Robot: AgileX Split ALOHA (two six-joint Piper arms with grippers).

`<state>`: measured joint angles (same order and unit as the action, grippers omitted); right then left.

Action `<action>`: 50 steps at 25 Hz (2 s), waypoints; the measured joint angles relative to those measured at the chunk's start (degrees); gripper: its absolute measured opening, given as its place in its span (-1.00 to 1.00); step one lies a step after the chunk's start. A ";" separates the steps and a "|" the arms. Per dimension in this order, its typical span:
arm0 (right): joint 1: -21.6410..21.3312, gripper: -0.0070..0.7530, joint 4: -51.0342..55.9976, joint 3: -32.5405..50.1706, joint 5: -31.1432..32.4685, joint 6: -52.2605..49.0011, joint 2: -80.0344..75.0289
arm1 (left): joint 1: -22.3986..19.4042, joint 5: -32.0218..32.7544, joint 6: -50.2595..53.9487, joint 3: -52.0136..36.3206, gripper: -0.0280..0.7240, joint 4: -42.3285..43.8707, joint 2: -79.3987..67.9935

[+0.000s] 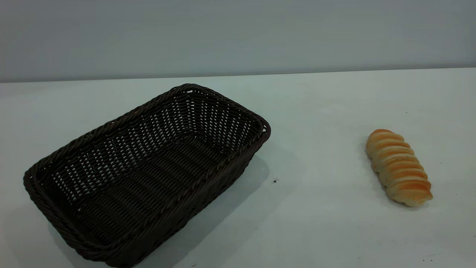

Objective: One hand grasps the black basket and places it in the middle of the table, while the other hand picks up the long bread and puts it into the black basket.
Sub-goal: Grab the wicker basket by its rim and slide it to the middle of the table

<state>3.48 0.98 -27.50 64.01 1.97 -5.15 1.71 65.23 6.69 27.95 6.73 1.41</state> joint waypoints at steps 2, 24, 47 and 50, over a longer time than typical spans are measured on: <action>0.00 -0.36 0.00 0.00 0.00 0.00 0.00 | 0.00 0.00 0.00 0.00 0.65 0.00 0.00; 0.00 -0.36 0.00 0.00 0.00 0.00 0.00 | 0.00 0.00 0.00 0.00 0.65 0.00 0.00; 0.00 -0.36 2.80 0.00 0.00 0.00 0.00 | 0.00 0.00 3.43 0.00 0.65 -0.10 0.00; 0.00 -0.36 2.85 0.00 -0.19 0.00 0.00 | 0.00 0.00 4.45 0.00 0.65 -1.88 0.00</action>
<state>3.48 3.83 -27.50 63.82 1.97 -5.15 1.71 65.23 11.14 27.95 4.85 1.41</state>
